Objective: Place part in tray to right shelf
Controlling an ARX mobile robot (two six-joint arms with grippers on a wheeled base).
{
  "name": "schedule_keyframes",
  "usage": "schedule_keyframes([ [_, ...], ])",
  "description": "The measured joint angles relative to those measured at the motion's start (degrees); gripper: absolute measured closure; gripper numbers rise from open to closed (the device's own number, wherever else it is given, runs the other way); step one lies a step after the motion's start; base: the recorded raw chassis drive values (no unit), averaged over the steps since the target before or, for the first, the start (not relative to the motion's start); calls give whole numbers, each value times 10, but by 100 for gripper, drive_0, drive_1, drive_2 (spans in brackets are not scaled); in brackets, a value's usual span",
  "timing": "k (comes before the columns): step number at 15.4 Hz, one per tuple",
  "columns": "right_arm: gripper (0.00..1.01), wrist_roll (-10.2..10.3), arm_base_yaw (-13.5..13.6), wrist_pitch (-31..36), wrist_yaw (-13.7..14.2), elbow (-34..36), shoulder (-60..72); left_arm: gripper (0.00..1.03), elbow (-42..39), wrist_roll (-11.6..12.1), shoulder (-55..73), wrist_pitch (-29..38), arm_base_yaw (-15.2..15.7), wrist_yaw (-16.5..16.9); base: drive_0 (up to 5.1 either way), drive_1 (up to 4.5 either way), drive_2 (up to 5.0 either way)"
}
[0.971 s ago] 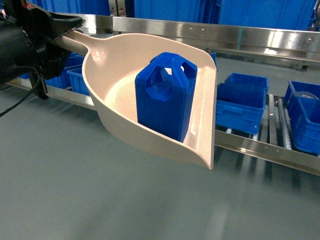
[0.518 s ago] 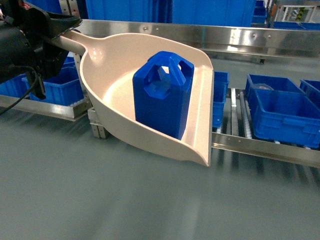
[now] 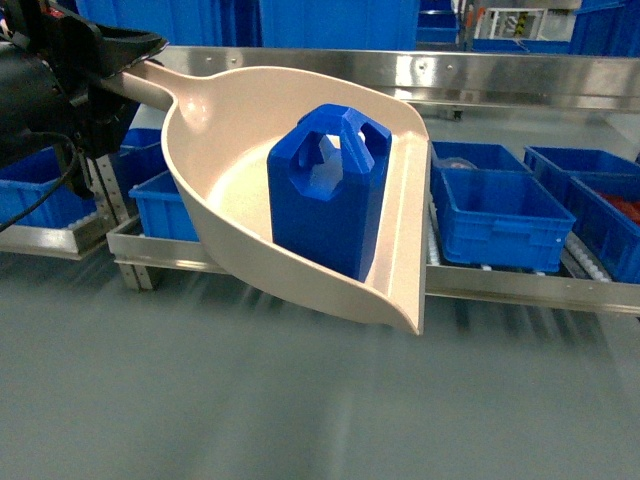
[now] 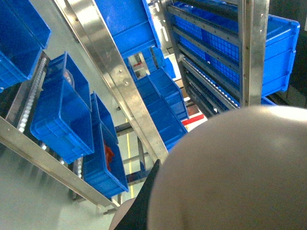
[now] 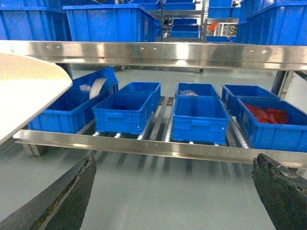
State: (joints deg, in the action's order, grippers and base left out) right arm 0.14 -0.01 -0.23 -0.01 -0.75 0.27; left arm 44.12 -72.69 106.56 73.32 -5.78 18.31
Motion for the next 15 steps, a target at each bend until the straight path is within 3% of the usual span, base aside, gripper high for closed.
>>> schedule_keyframes([
  [7, 3, 0, 0, 0, 0, 0, 0, 90, 0, 0, 0, 0, -1, 2, -152, -152, -152],
  [15, 3, 0, 0, 0, 0, 0, 0, 90, 0, 0, 0, 0, 3, -1, 0, 0, 0],
])
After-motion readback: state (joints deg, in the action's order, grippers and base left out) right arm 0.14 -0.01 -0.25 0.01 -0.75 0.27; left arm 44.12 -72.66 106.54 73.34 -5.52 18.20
